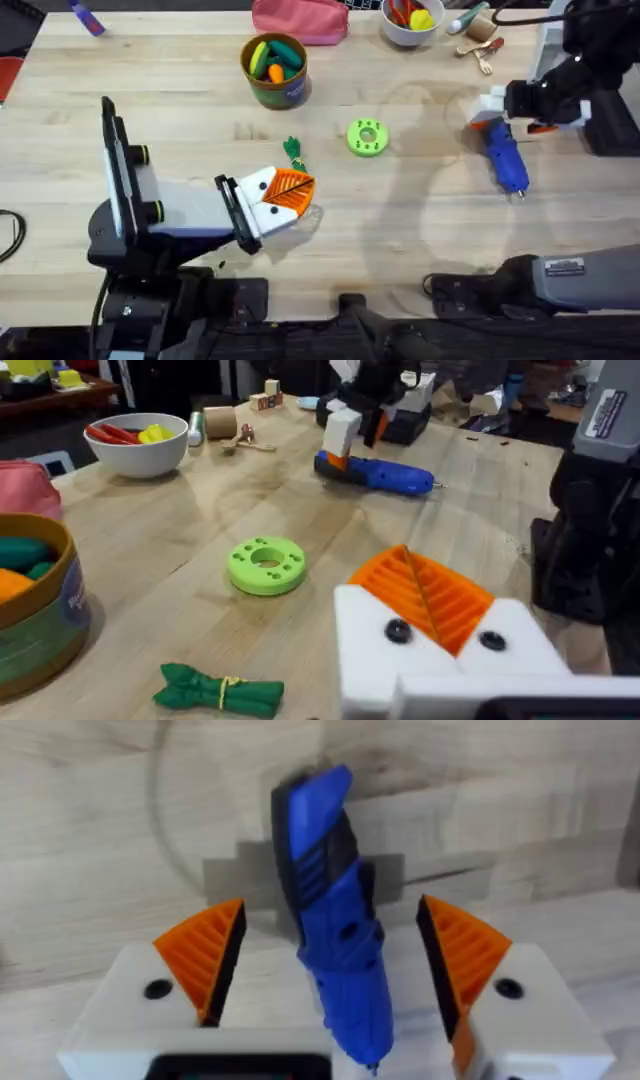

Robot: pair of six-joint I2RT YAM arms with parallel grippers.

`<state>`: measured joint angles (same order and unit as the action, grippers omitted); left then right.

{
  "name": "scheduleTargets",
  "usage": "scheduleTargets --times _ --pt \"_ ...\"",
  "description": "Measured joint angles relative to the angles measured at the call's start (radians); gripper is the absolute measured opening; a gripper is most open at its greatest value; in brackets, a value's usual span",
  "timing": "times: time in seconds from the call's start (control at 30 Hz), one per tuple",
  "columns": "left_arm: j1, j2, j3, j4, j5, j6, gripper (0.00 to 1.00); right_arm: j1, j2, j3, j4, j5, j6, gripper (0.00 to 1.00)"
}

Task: Pick up the gripper from the table and insert it into the empty holder that is missing its gripper. Then pick up a screw, insert it into the mounting hole, and use the screwdriver to tighten it. Finally, clean up the table by picking up the vegetable and placing it into the bucket.

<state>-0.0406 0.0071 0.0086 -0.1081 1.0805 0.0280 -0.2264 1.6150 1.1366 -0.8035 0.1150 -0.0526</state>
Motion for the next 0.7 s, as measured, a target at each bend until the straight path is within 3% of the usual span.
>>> scheduleTargets --times 0.7 --pt "0.0 0.0 0.0 0.0 0.0 0.0 0.013 0.0 0.055 0.0 0.112 0.0 -0.072 0.991"
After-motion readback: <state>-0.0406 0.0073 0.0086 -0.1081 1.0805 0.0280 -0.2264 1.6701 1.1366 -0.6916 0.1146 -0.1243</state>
